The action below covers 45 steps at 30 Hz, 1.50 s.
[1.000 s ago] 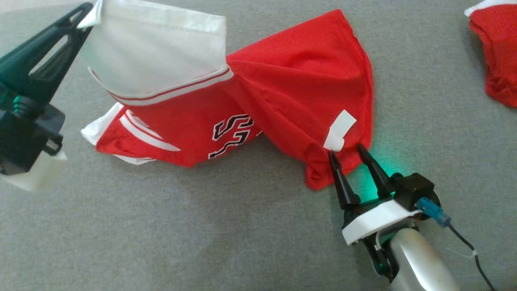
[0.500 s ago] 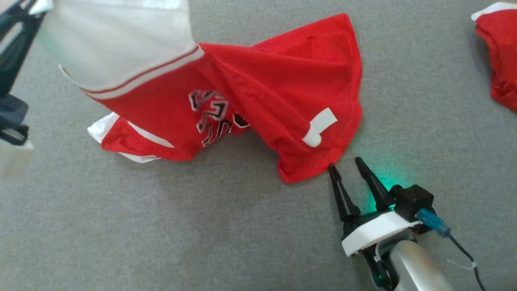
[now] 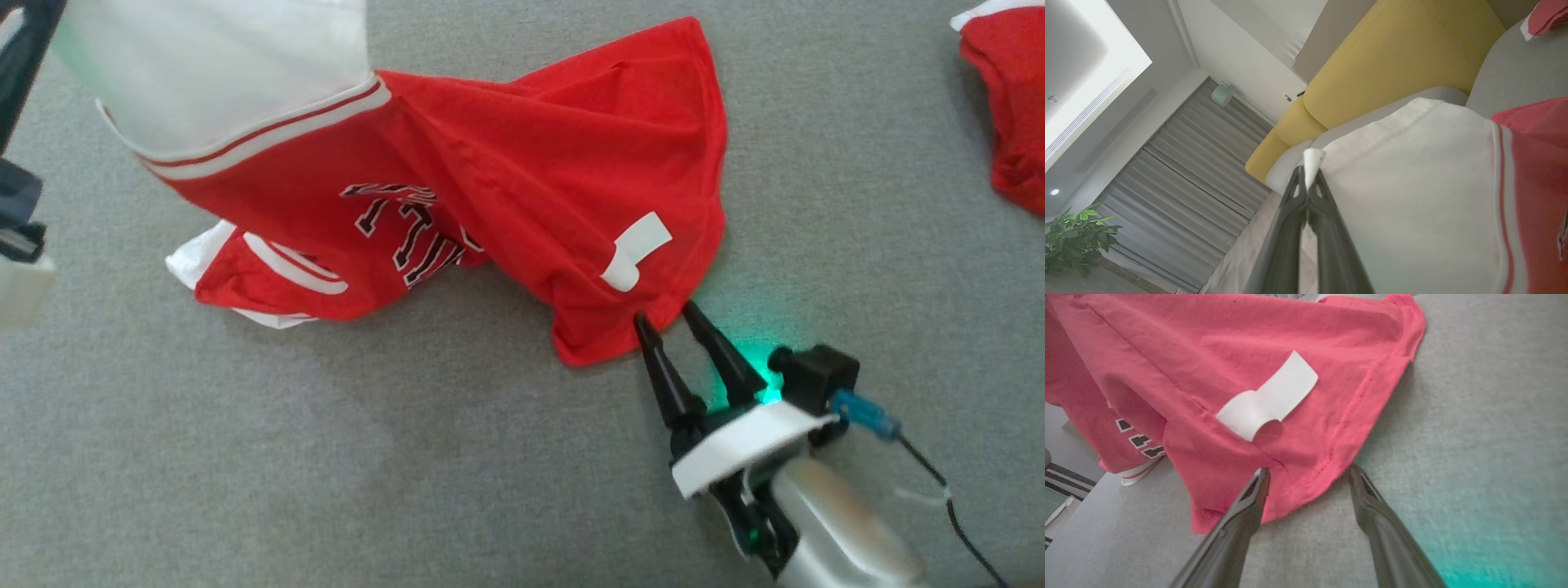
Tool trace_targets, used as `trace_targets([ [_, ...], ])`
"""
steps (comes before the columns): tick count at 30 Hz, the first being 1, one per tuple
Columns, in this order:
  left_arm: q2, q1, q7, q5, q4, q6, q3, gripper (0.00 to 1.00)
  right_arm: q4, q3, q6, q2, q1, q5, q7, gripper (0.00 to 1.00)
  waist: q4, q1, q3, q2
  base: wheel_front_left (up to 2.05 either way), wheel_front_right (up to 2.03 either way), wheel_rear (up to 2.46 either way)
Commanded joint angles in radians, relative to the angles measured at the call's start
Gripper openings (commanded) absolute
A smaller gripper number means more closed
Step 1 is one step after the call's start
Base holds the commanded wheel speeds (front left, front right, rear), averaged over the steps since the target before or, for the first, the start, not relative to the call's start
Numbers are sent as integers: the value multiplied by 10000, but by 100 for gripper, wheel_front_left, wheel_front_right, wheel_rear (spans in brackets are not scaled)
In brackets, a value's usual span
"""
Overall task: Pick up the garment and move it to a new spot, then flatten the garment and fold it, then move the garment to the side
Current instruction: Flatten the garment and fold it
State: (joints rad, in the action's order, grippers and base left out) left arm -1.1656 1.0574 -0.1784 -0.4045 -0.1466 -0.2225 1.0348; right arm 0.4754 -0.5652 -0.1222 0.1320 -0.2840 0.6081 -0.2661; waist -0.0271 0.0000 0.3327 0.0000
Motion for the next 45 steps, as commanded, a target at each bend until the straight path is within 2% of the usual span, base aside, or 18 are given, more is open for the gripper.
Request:
trace_targets([
  [1,-362,457,-14,32,-47,-14,-689,0,55,-497,-85,-256,-33,206,43,66,26,0,8,0,0,0,0],
  [3,-274,510,20,70,-40,23,-663,0,134,-680,-85,-252,-296,510,43,0,71,0,11,0,0,0,0],
  [7,-174,541,89,128,-48,27,-605,0,2,-678,-85,-97,-698,799,43,0,95,0,-37,0,0,0,0],
  [11,-266,481,-54,62,-197,-91,-661,0,-833,332,-85,81,-612,720,43,0,-39,0,-190,0,0,0,0],
  [14,-425,366,-266,-306,-538,-108,-795,0,-1796,1127,-85,507,-338,743,43,0,-220,0,-351,0,0,0,0],
  [18,-737,150,-525,-1087,-1359,-50,-1055,0,-3331,2093,-85,1545,243,913,43,0,-509,0,-555,0,0,0,0],
  [22,-1216,-225,-666,-2161,-2606,-171,-1382,0,-4746,3140,-85,2818,1164,1171,43,0,-721,0,-595,0,0,0,0],
  [25,-1615,-532,-723,-2822,-3373,-291,-1542,0,-5487,3832,-85,3511,1912,1243,245,0,-781,0,-488,0,0,0,0],
  [27,-1857,-760,-735,-2966,-3571,-247,-1456,0,-5659,3976,-85,3569,2206,1411,665,0,-779,0,-380,0,0,0,0],
  [29,-1847,-953,-734,-3004,-3591,-86,-1264,0,-5492,3823,-85,3512,2235,1456,1225,0,-709,0,-183,0,0,0,0],
  [31,-1596,-1048,-735,-2983,-3384,106,-1085,0,-5019,3607,-85,3254,1969,1389,1597,0,-646,0,23,0,0,0,0],
  [35,-898,-997,-726,-2723,-2645,479,-800,0,-3494,3139,-85,2573,1086,1186,1604,0,-673,0,383,0,0,0,0],
  [36,-748,-952,-705,-2659,-2456,559,-749,0,-3113,3032,-85,2401,895,1205,1561,1,-702,0,464,0,0,0,0],
  [37,-622,-891,-670,-2558,-2262,635,-699,0,-2774,2932,-85,2274,751,1228,1524,43,-727,0,528,0,0,0,0],
  [38,-511,-829,-629,-2448,-2088,693,-654,0,-2498,2865,-85,2169,648,1290,1474,100,-758,0,574,0,0,0,0],
  [41,-302,-720,-591,-2324,-1817,773,-604,0,-2209,2753,-85,2040,626,1578,1374,100,-825,0,638,0,0,0,0],
  [45,-29,-578,-593,-2253,-1488,901,-568,0,-2386,2309,-85,2269,1077,2240,1236,100,-902,0,676,0,0,0,0],
])
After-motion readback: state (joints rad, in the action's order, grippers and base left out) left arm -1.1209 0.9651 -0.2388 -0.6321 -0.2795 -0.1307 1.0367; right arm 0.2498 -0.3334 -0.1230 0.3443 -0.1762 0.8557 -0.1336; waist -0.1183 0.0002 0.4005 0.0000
